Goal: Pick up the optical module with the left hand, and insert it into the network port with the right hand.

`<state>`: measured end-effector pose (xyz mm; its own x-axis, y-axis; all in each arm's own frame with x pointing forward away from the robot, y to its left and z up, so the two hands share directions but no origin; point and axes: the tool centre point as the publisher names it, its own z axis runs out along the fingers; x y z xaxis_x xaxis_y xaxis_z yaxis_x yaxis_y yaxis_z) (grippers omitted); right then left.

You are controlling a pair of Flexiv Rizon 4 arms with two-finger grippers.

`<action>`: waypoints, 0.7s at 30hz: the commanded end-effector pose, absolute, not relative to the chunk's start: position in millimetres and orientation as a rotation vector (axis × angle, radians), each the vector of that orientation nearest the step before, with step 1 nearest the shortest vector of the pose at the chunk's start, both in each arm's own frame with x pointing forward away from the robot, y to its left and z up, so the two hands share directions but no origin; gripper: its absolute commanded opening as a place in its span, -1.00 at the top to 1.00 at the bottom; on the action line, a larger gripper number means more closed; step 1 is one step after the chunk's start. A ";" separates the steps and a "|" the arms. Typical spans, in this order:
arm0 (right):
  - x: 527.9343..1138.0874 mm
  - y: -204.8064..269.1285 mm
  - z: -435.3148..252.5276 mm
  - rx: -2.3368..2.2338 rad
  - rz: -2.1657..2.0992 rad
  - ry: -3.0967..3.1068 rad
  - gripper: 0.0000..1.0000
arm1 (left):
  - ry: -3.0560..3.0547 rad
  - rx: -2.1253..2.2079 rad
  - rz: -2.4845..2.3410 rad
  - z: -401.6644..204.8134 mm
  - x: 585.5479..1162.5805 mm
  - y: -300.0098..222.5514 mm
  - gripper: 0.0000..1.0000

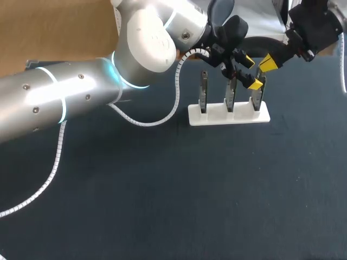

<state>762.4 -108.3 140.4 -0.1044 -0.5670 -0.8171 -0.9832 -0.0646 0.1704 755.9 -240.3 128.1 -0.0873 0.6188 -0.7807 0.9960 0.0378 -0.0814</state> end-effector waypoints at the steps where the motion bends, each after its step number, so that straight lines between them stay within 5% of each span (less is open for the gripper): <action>1: 759.3 -111.0 130.2 -1.630 1.071 1.674 1.00 | 1.768 1.635 -0.875 128.7 756.5 -240.9 -1.00; 21: 769.0 -115.7 178.2 -1.563 1.018 1.538 1.00 | 1.692 1.545 -0.808 165.4 772.0 -230.1 -1.00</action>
